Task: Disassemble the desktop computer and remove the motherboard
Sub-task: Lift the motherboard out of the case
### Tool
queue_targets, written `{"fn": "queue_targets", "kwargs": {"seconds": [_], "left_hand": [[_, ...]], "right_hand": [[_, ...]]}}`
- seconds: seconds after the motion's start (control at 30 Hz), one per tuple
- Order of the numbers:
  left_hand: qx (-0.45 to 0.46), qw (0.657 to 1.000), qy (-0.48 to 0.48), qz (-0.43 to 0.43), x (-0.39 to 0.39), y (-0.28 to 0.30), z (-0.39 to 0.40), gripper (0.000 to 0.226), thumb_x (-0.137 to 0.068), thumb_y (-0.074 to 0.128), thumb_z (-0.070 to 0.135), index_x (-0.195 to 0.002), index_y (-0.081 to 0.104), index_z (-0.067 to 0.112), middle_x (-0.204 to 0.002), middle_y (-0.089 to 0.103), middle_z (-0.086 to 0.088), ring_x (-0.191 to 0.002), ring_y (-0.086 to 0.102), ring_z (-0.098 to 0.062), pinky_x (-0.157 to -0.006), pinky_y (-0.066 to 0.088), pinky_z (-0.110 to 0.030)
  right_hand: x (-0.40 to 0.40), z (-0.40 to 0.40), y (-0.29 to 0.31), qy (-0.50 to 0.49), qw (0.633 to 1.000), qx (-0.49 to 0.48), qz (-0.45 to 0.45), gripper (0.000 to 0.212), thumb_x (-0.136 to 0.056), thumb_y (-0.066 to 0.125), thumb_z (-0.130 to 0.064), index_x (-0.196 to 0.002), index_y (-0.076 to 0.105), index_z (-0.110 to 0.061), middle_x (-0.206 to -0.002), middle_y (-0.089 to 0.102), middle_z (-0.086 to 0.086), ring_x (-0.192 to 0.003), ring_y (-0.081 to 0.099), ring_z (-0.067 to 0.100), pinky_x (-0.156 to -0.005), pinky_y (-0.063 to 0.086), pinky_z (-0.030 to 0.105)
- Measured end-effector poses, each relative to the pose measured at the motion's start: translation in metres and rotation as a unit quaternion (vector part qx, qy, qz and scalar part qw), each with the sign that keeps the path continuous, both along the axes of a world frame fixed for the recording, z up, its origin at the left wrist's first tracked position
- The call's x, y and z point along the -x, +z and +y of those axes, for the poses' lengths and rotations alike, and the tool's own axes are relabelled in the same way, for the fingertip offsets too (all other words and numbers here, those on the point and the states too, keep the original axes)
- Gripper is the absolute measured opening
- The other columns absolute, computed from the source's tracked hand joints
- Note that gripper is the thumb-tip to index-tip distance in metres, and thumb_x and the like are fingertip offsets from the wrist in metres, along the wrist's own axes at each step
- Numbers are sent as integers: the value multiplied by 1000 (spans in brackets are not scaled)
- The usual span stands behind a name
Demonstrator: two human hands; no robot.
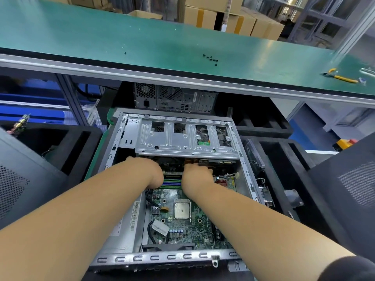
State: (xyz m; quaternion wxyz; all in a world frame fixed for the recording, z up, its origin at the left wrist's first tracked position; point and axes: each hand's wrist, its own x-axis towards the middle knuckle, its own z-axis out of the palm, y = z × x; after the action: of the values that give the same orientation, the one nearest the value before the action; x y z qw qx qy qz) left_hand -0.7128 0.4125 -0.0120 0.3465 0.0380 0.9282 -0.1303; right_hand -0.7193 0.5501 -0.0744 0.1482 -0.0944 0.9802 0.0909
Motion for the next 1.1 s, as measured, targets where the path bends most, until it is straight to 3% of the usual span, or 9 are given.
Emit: {"fn": "queue_targets", "kwargs": {"seconds": [0.13, 0.23, 0.3, 0.37, 0.47, 0.57, 0.67, 0.9, 1.1], "left_hand": [[-41, 999, 2, -1, 7, -2, 2, 32, -89, 37, 19, -113, 56, 12, -109, 56, -7, -99, 55, -25, -98, 45, -46], [-36, 999, -4, -2, 10, -5, 4, 14, -88, 37, 18, -88, 51, 15, -88, 52, -4, -95, 56, -25, -98, 46, -46], [-13, 1000, -10, -20, 10, -3, 4, 16, -90, 36, 17, -94, 51, 16, -99, 56, -5, -109, 55, -27, -102, 42, -48], [17, 999, -29, -36, 9, -4, 3, 32, -93, 35, 20, -119, 52, 13, -128, 53, -7, -118, 50, -29, -104, 38, -49], [36, 997, -45, -53, 6, -1, 0, 55, -97, 39, 24, -146, 29, 3, -148, 36, -13, -111, 46, -25, -102, 39, -39], [42, 993, -71, -83, 6, 2, 1, 51, -100, 38, 24, -145, 34, 0, -143, 41, -17, -110, 47, -26, -103, 37, -36], [66, 984, -102, -129, 6, 5, 2, 40, -101, 37, 21, -132, 52, 1, -115, 53, -16, -100, 51, -26, -101, 41, -38], [46, 983, -99, -146, 5, 3, 0, 43, -101, 40, 32, -133, 51, 6, -137, 50, -10, -124, 48, -25, -98, 37, -33], [16, 990, -65, -126, 5, 5, -1, 42, -100, 40, 32, -129, 55, 6, -124, 54, -10, -101, 50, -23, -97, 39, -33]], "right_hand": [[-6, 1, -4, 15, 999, 12, 40, 52, -82, 58, -12, -129, 40, -2, -118, 54, 18, -105, 56, 38, -78, 38, 43], [-6, 1, -6, 12, 999, 22, 41, 50, -81, 59, -12, -127, 42, -3, -115, 55, 16, -102, 58, 38, -76, 36, 43], [-4, 1, -6, 10, 999, 24, 41, 48, -81, 58, -12, -126, 43, -5, -114, 55, 14, -100, 59, 37, -73, 34, 42], [-5, 2, -7, 9, 999, 20, 40, 51, -80, 58, -11, -128, 42, -5, -114, 54, 14, -100, 58, 37, -73, 35, 42], [-5, 4, -8, 10, 999, 9, 40, 60, -79, 60, -12, -133, 36, -3, -121, 53, 16, -106, 55, 38, -83, 39, 47], [-4, 6, -7, 13, 999, 13, 34, 60, -79, 60, -12, -132, 36, -2, -120, 53, 15, -104, 55, 38, -77, 36, 44], [-3, 8, -7, 16, 999, 18, 33, 58, -78, 60, -13, -131, 37, -3, -116, 54, 14, -101, 56, 37, -74, 35, 43], [-2, 6, -10, 10, 999, 36, 24, 54, -81, 58, -13, -130, 40, -4, -111, 56, 15, -99, 57, 37, -71, 30, 42], [9, 3, -8, 11, 999, 33, -23, 33, -86, 53, -8, -118, 50, -2, -73, 37, 5, -68, 45, 25, -48, 27, 29]]}}
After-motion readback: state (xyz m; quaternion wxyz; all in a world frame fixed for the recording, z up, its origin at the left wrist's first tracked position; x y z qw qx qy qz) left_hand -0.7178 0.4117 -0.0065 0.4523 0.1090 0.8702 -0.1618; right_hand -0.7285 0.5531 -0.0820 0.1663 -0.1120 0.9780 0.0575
